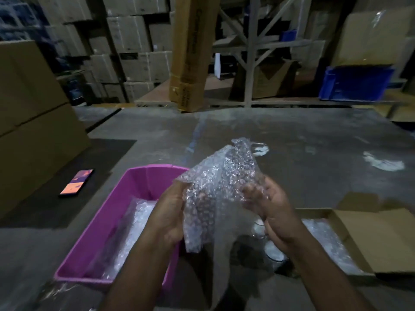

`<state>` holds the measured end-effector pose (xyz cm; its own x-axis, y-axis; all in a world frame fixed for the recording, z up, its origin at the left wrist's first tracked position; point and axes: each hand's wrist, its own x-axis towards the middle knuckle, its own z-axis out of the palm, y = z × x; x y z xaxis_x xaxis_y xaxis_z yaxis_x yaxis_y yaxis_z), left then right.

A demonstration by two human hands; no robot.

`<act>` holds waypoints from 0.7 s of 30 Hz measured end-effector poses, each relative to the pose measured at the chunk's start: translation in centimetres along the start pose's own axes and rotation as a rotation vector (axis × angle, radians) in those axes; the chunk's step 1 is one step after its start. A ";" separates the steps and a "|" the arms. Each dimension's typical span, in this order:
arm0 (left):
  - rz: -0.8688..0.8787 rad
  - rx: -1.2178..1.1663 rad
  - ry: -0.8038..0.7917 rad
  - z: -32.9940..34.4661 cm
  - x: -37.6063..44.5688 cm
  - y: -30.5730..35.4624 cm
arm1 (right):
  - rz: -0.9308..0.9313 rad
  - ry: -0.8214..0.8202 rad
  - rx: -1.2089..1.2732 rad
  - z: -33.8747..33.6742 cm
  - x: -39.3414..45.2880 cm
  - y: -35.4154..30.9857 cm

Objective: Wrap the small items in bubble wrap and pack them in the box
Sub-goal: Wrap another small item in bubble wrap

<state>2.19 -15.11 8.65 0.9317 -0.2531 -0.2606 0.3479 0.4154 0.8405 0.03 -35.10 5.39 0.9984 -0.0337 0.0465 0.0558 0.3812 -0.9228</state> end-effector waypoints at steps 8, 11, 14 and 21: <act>0.195 0.208 0.133 1.4 3.1 -3.7 | -0.079 0.289 -0.019 -4.3 -2.5 -1.5; 0.261 0.296 0.192 1.7 4.0 -5.1 | -0.114 0.381 -0.058 -5.7 -3.4 -1.2; 0.268 0.363 0.228 2.1 4.1 -5.7 | -0.165 0.472 -0.138 -6.5 -3.8 -1.3; 0.378 0.377 0.159 2.6 3.8 -5.6 | -0.262 0.461 -0.294 -7.5 -4.2 -2.4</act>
<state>3.55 -20.65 4.15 0.9988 -0.0002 0.0486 -0.0484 0.1026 0.9935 -4.43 -42.83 4.53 0.8394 -0.5142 0.1762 0.2271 0.0373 -0.9732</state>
